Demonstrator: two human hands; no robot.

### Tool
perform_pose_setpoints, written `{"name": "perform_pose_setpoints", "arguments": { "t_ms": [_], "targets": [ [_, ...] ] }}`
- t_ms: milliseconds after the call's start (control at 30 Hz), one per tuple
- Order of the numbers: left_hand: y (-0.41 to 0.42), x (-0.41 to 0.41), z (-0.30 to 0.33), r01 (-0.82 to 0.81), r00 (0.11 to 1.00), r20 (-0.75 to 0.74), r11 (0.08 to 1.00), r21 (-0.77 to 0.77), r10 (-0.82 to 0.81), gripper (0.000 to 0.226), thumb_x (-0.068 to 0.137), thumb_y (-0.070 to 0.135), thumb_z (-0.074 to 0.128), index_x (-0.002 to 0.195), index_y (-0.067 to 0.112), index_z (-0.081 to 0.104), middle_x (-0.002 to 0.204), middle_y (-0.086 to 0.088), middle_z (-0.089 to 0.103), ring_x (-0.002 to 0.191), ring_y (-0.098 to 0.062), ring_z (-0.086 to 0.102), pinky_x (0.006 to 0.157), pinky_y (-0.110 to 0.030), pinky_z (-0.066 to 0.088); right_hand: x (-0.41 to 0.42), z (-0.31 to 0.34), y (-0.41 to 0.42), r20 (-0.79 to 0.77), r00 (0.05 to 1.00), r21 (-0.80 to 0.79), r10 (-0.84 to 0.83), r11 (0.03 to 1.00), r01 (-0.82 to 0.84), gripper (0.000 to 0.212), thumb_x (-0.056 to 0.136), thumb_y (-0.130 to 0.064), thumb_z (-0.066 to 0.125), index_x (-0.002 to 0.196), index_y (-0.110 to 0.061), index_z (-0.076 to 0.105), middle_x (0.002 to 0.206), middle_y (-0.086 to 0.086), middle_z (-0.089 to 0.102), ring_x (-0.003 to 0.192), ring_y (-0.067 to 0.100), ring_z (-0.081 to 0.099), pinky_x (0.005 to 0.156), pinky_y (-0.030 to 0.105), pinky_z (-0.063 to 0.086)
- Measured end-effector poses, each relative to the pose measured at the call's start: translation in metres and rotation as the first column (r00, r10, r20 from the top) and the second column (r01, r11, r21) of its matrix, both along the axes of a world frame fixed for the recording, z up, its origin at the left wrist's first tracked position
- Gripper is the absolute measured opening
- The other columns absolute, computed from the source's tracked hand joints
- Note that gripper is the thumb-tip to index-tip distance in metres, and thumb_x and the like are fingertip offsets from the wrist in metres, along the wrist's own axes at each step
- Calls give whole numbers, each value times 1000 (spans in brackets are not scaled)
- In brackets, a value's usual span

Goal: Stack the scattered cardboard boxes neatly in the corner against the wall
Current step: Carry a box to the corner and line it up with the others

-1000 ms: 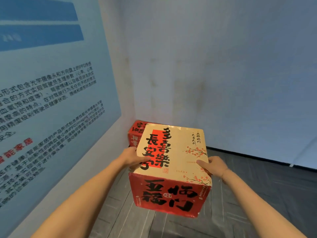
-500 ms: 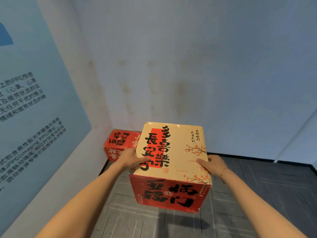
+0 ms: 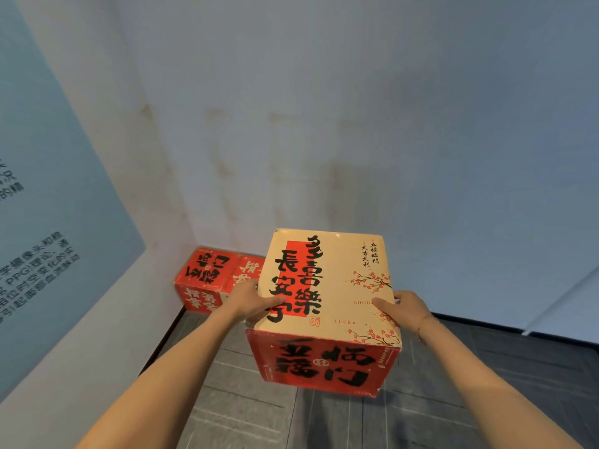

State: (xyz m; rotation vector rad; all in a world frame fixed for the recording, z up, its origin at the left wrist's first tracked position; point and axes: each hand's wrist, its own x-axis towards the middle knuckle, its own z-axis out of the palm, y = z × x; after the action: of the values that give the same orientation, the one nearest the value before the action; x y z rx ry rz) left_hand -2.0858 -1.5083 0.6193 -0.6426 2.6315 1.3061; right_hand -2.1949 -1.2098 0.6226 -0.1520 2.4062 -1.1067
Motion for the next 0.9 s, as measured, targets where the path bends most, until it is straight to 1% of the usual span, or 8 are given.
{"name": "perform_pose_setpoints", "arguments": {
  "t_ms": [100,333,433,500,567,667,800,900],
  "targets": [
    [-10,-30,-8,18,1000,16,1000,6,-18,27,78,42,73,96,27,58,90,8,67,74,-3,62,61,-15,48,-25,-7,-7,12,1000,13,-13,1000,13,33,88,-35,60,110,-10,62,95,4,66,92,21,65,83,35,53],
    [-42,-115,-20,105,993,58,994,-19,-104,25,79,43,72,90,27,56,84,10,64,76,-7,60,63,-17,48,-89,-26,-32,51,995,43,-85,996,83,33,88,-37,60,108,-11,62,92,3,67,91,22,66,80,33,53],
    [-60,-157,-33,144,987,78,990,-2,-143,25,78,44,73,90,27,59,86,10,67,75,-5,62,72,-25,55,-116,-34,-47,68,989,50,-128,991,125,31,88,-36,60,107,-12,62,99,6,68,93,22,66,84,36,53],
    [-73,-185,-37,179,981,82,984,-4,-178,24,78,43,73,89,28,58,87,10,66,71,0,59,64,-18,51,-134,-38,-58,80,985,60,-151,987,146,25,88,-37,60,101,-15,61,104,6,69,91,20,66,85,35,53],
    [-85,-213,-39,212,974,84,977,-14,-210,25,79,43,73,93,27,59,94,8,67,73,-2,58,59,-12,44,-153,-42,-69,87,981,62,-174,984,169,21,89,-36,60,98,-17,60,105,5,69,91,19,66,84,35,54],
    [-100,-252,-43,252,965,87,968,-24,-249,25,78,44,73,93,28,61,95,8,67,80,-7,59,69,-17,47,-178,-50,-83,88,972,64,-219,975,214,21,89,-37,59,97,-18,61,103,5,69,92,20,66,85,36,53],
    [-116,-288,-57,276,958,86,961,-12,-274,36,78,45,74,105,24,64,109,4,70,89,-11,62,78,-23,49,-206,-61,-97,92,961,72,-260,965,254,31,88,-37,60,105,-12,64,103,6,70,92,21,66,86,40,53],
    [-126,-305,-73,232,970,72,973,9,-232,54,74,46,76,116,20,54,114,4,67,100,-15,63,79,-26,49,-227,-70,-107,103,960,70,-260,965,254,27,88,-35,61,103,-14,62,103,6,70,91,22,67,87,42,53]
  ]
}}
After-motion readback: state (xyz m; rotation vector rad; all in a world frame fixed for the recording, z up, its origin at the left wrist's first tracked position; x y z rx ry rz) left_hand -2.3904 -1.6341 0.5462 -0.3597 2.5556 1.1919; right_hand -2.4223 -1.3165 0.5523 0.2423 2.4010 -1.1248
